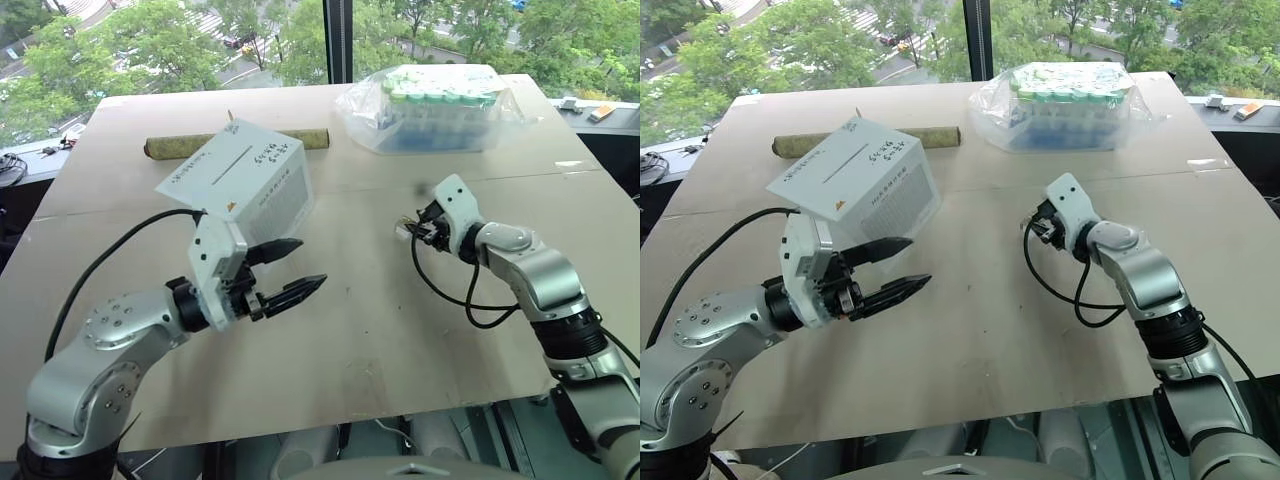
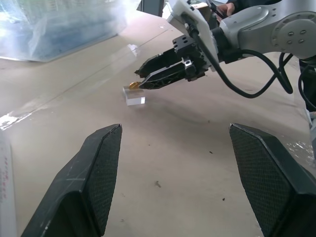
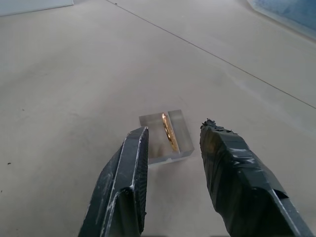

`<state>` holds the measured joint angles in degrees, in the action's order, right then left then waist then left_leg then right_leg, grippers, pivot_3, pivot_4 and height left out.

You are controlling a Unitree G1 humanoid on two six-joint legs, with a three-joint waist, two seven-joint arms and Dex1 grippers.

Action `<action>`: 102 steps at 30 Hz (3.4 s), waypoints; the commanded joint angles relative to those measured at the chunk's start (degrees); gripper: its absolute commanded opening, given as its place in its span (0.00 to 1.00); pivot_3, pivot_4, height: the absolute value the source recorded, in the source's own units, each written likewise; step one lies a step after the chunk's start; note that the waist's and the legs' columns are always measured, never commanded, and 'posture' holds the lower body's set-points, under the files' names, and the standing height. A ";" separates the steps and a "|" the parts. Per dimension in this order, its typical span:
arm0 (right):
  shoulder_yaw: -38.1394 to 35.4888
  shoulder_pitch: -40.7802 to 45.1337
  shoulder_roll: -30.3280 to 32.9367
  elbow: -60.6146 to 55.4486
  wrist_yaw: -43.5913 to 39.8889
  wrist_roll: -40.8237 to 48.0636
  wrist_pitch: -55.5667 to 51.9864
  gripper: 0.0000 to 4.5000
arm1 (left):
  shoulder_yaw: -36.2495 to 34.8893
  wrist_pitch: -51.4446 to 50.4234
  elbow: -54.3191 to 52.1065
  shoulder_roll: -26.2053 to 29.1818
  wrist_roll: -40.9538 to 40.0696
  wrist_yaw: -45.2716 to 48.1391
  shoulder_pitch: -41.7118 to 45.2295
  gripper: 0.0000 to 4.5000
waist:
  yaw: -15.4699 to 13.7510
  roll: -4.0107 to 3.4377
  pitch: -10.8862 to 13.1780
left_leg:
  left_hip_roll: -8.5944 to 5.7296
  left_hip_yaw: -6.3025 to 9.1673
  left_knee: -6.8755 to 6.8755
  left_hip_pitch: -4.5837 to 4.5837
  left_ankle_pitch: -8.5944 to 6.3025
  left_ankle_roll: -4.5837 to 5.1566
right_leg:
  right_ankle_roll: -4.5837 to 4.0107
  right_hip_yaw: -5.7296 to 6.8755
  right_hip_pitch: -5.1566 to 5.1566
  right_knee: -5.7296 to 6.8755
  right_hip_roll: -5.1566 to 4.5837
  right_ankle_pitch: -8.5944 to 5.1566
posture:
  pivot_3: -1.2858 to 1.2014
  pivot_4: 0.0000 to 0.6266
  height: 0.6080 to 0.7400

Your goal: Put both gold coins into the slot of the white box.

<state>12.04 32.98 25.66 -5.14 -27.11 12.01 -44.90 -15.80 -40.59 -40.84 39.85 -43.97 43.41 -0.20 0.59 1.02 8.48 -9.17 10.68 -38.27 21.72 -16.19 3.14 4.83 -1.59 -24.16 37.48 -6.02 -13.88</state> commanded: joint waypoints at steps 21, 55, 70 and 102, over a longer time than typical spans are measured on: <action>-0.99 1.93 -2.01 1.71 -1.86 -3.66 2.40 0.01 | 1.17 5.09 1.56 1.52 0.97 1.24 -0.17 0.78 | 0.01 -0.01 0.01 | 0.00 0.00 0.03 0.00 0.00 -0.01 | 0.00 0.00 0.00 -0.03 0.01 0.00 | 0.52 0.24 1.00; -20.81 4.72 5.69 -30.48 -10.03 41.91 -22.09 0.00 | 7.99 -13.96 17.48 -1.56 -25.34 -1.37 29.57 0.29 | -0.02 -0.02 0.02 | 0.00 0.14 0.00 0.10 -0.01 0.00 | 0.01 0.13 0.01 -0.13 -0.05 0.00 | 0.52 0.24 1.00; -19.77 4.83 8.24 -31.86 -7.39 49.91 -20.98 0.00 | 9.45 -14.54 19.86 -2.17 -23.51 2.55 32.21 0.29 | 0.02 -0.02 0.02 | -0.01 0.15 0.01 0.10 -0.01 0.00 | 0.01 0.14 0.01 -0.15 -0.06 0.00 | 0.52 0.24 1.00; -18.36 5.35 10.05 -31.16 -5.25 56.70 -17.29 0.07 | 10.02 -15.71 20.01 -3.13 -24.05 5.88 32.48 0.00 | 0.00 -0.02 0.02 | -0.01 0.15 0.01 0.10 -0.01 0.00 | 0.01 0.14 0.01 -0.15 -0.06 0.00 | 0.52 0.24 1.00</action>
<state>-5.33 37.28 35.97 -34.87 -31.69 65.85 -64.65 -6.31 -55.92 -20.11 37.00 -67.43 49.09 31.29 0.58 1.00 8.50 -9.18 10.83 -38.26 21.83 -16.21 3.14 4.84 -1.45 -24.16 37.33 -6.09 -13.87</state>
